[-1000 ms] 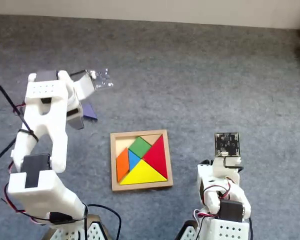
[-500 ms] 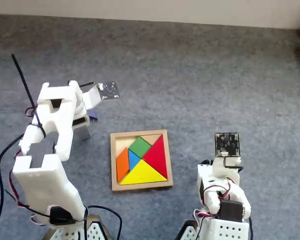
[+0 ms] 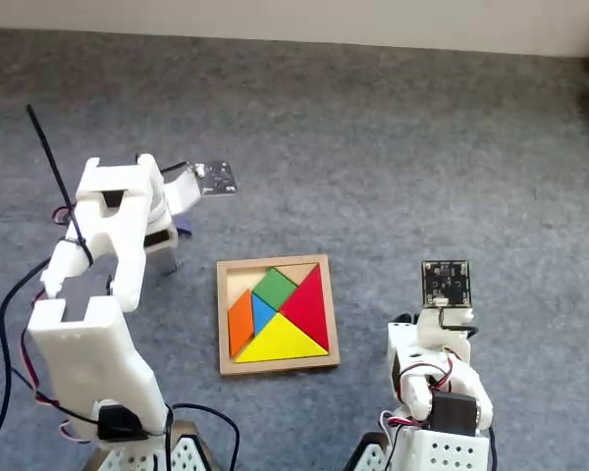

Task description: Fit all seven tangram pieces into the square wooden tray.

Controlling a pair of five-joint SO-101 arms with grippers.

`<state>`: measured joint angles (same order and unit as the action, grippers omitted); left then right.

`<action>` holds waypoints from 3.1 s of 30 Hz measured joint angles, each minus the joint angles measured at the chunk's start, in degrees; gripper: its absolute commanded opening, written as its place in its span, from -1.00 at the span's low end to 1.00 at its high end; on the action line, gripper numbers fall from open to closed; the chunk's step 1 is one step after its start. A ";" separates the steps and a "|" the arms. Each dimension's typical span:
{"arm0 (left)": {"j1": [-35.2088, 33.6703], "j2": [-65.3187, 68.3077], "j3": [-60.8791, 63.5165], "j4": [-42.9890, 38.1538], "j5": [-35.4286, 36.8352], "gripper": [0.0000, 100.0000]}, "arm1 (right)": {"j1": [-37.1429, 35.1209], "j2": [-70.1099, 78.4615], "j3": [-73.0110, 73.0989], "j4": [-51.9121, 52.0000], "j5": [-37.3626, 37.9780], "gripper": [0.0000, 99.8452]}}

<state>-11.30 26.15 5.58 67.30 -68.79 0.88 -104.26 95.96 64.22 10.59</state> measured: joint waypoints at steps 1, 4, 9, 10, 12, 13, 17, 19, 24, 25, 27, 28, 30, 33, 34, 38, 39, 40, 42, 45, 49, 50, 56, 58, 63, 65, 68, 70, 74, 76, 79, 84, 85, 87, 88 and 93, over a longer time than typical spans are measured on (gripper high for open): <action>0.00 0.00 -0.35 0.88 0.00 -0.63 | 0.00 0.00 0.00 0.00 0.00 -0.90; 0.09 -0.44 -0.79 3.60 -0.44 -0.68 | 0.00 0.00 0.00 0.00 0.00 -0.90; -0.09 -3.43 -0.44 12.31 -0.79 -0.74 | 0.00 0.00 0.00 0.00 0.00 -0.90; -0.18 -4.57 -0.44 14.07 -0.79 -0.74 | 0.00 0.00 0.00 0.00 0.00 -0.90; 0.18 -7.74 0.70 17.23 -0.79 -0.74 | 0.00 0.00 0.00 0.00 0.00 -0.90; 0.35 -9.32 1.41 18.46 -0.79 -0.74 | 0.00 0.00 0.00 0.00 0.00 -0.90; 0.62 -17.93 6.95 20.48 -0.79 -0.73 | 0.00 0.00 0.00 0.00 0.00 -0.90; 0.70 -22.95 10.55 20.75 -0.79 -0.73 | 0.00 0.00 0.00 0.00 0.00 -0.90; 0.79 -34.20 18.20 17.14 -0.79 -0.71 | 0.00 0.00 0.00 0.00 0.00 -0.90; 0.79 -35.96 19.16 15.74 -0.79 -0.67 | 0.00 0.00 0.00 0.00 0.00 -0.90; 0.79 -38.42 20.31 12.92 0.97 -0.55 | 0.00 0.00 0.00 0.00 0.00 -0.90; 0.79 -39.03 20.31 11.34 2.29 -0.51 | 0.00 0.00 0.00 0.00 0.00 -0.90; 0.79 -39.74 20.40 8.79 5.36 -0.48 | 0.00 0.00 0.00 0.00 0.00 -0.90; 0.79 -39.74 20.48 4.57 9.93 -0.48 | 0.00 0.00 0.00 0.00 0.00 -0.90; 0.79 -39.74 20.48 2.99 11.25 -0.48 | 0.00 0.00 0.00 0.00 0.00 -0.90; 0.79 -39.74 20.48 -1.58 13.89 -0.48 | 0.00 0.00 0.00 0.00 0.00 -0.90; 0.79 -39.74 20.48 -2.02 14.15 -0.48 | 0.00 0.00 0.00 0.00 0.00 -0.90; 0.79 -39.74 20.48 -2.20 14.24 -0.48 | 0.00 0.00 0.00 0.00 0.00 -0.90; 0.79 -39.74 20.48 -2.37 14.33 -0.48 | 0.00 0.00 0.00 0.00 0.00 -0.90; 0.79 -37.45 17.93 -2.37 14.33 -0.47 | 0.00 0.00 0.00 0.00 0.00 -0.90; 0.79 -30.59 11.96 1.49 14.33 -0.47 | 0.00 0.00 0.00 0.00 0.00 -0.90; 0.79 -28.84 10.11 2.90 14.33 -0.47 | 0.00 0.00 0.00 0.00 0.00 -0.90; 0.79 -17.85 0.00 5.89 14.33 -0.47 | 0.00 0.00 0.00 0.00 0.00 -0.90; 0.79 -14.51 -2.64 5.98 14.24 -0.47 | 0.00 0.00 0.00 0.00 0.00 -0.90; 0.79 -7.03 -8.44 5.98 14.24 -0.47 | 0.00 0.00 0.00 0.00 0.00 -0.90; 1.23 -4.48 -10.81 5.98 14.24 -0.47 | 0.00 0.00 0.00 0.00 0.00 -0.90; 1.85 0.18 -14.42 5.98 14.24 -0.48 | 0.00 0.00 0.00 0.00 0.00 -0.90; 1.93 3.25 -16.70 5.98 14.24 -0.48 | 0.00 0.00 0.00 0.00 0.00 -0.90; 1.85 8.70 -19.69 5.80 14.42 -0.52 | 0.00 0.00 0.00 0.00 0.00 -0.90; 1.85 9.67 -20.75 6.07 14.24 -0.57 | 0.00 0.00 0.00 0.00 0.00 -0.90; 1.85 9.85 -21.54 8.53 14.24 -0.59 | 0.00 0.00 0.00 0.00 0.00 -0.90; 1.85 9.85 -21.71 12.57 14.24 -0.59 | 0.00 0.00 0.00 0.00 0.00 -0.90; 1.85 9.85 -21.71 13.36 14.24 -0.59 | 0.00 0.00 0.00 0.00 0.00 -0.90; 1.85 9.85 -21.71 14.59 14.24 -0.59 | 0.00 0.00 0.00 0.00 0.00 -0.90; 1.85 9.85 -21.71 15.38 14.24 -0.59 | 0.00 0.00 0.00 0.00 0.00 -0.90; 1.85 9.85 -21.71 19.96 14.24 -0.62 | 0.00 0.00 0.00 0.00 0.00 -0.90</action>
<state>-9.45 36.00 -16.13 87.25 -54.55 0.88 -104.26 95.96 64.22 10.59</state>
